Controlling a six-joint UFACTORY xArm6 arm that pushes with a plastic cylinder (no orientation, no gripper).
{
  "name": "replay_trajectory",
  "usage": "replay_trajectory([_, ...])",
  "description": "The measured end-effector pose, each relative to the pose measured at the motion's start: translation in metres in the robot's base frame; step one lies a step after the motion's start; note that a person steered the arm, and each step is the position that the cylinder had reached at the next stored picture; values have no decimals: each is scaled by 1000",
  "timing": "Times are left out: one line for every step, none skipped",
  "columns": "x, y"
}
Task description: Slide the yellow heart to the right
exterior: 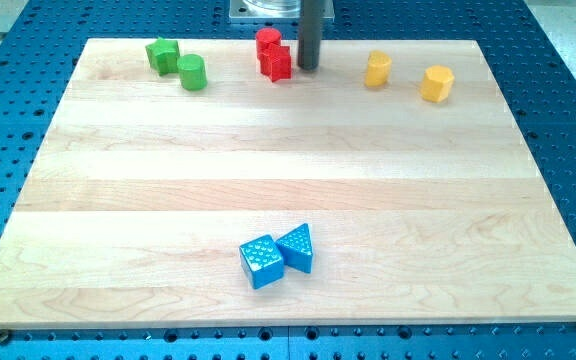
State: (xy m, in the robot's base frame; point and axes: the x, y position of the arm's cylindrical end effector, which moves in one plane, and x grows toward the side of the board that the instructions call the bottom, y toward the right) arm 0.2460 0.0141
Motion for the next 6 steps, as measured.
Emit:
replay_trajectory([5,-35])
replay_trajectory([44,-45])
replay_trajectory([55,-4])
replay_trajectory([42,72])
replay_trajectory([29,107])
replay_trajectory([58,27])
